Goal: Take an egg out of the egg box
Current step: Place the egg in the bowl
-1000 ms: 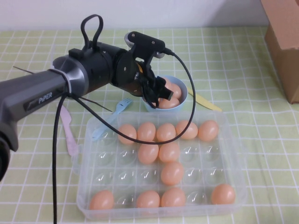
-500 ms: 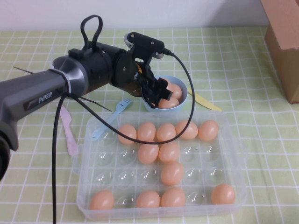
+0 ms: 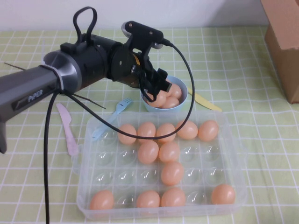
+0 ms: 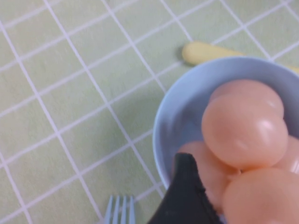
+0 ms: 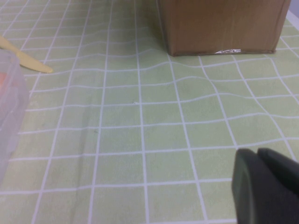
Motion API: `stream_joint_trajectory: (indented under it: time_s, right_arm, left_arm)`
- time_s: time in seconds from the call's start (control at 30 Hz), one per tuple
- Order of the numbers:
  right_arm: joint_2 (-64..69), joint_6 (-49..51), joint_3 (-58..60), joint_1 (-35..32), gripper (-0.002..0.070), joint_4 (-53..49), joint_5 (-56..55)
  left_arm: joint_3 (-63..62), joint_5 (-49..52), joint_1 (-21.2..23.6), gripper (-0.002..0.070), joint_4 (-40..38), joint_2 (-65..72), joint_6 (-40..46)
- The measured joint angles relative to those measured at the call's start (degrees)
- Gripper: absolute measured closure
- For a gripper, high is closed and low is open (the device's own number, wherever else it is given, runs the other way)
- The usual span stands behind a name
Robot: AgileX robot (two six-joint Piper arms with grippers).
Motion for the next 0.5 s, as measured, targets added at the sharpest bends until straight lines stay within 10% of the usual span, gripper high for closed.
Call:
stream_joint_trajectory:
  time_s: [0.5]
  right_arm:
    - [0.00,0.00,0.00,0.00,0.0694,0.00,0.00]
  left_arm:
    - [0.45,-0.47,-0.11,0.0227,2.62,-4.26,0.00]
